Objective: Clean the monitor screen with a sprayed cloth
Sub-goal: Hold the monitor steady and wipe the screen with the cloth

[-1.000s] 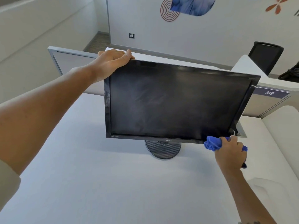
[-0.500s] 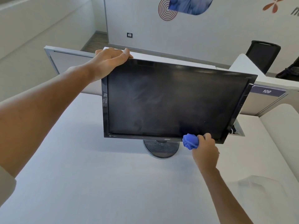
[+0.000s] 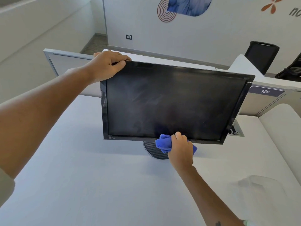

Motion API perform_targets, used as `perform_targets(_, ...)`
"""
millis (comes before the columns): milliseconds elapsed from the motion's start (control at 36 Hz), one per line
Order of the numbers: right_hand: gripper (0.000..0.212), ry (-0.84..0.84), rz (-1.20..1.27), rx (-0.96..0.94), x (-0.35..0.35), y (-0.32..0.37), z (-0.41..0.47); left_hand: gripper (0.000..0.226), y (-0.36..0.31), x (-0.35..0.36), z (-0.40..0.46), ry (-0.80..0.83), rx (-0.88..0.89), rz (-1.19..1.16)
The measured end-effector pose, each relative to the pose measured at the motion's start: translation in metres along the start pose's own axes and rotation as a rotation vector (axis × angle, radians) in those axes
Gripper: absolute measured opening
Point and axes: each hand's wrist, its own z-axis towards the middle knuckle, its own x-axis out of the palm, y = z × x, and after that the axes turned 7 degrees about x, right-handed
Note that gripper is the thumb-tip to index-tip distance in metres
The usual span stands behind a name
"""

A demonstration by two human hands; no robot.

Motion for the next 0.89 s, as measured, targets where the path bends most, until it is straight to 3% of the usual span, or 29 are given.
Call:
perform_targets(639, 0.039, 0.046, 0.041, -0.114, 0.012, 0.114, -0.015, 0.038, 0.027, 0.000, 0.000, 0.002, -0.001, 0.025)
perform_targets(889, 0.035, 0.084, 0.017, -0.159, 0.006, 0.109, -0.013, 0.038, 0.028, 0.000, 0.000, 0.006, 0.046, 0.030)
